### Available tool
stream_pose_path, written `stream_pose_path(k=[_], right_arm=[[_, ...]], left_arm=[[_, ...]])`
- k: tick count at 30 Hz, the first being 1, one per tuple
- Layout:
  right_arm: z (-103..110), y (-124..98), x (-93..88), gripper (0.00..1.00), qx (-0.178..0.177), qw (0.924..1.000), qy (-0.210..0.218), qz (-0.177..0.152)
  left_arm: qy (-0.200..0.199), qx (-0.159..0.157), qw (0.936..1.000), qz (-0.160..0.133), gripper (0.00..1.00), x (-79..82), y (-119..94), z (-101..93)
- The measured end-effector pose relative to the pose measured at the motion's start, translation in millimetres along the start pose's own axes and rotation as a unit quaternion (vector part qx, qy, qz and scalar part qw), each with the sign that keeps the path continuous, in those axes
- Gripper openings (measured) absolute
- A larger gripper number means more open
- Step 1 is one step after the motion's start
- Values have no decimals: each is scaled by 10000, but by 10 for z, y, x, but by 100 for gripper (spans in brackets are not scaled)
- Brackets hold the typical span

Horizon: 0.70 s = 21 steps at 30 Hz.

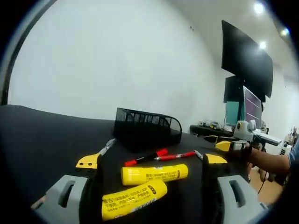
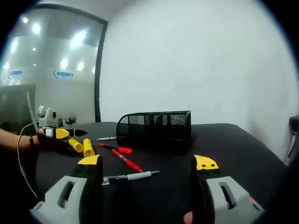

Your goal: Pick up pens and glue sticks and place them into the holder.

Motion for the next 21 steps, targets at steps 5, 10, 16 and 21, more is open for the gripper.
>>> stream_pose_path(k=[5, 10, 16, 21], right_arm=[[-3, -7, 8, 72, -18, 10000, -9, -35], [-17, 1, 14, 72, -58, 10000, -14, -53], [-19, 13, -4, 69, -70, 9999, -105, 13], [-11, 18, -25, 68, -89, 9997, -222, 100]], left_arm=[[41, 1, 10000, 73, 82, -19, 4, 6], [58, -20, 9999, 126, 82, -28, 16, 19], [85, -4, 9999, 129, 81, -29, 10, 22], [97, 18, 9999, 71, 80, -12, 16, 47]])
Point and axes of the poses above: the point that each gripper's makers call its tool centre point, and the gripper's own axes: y roughly forward along the fingers, z roughly to its left, x roughly out of its top, the point moved 6 cm from there along -y, roughly backward along the fingers, and after that the axes turned 5 degrees about x, right-handed, at the moved point
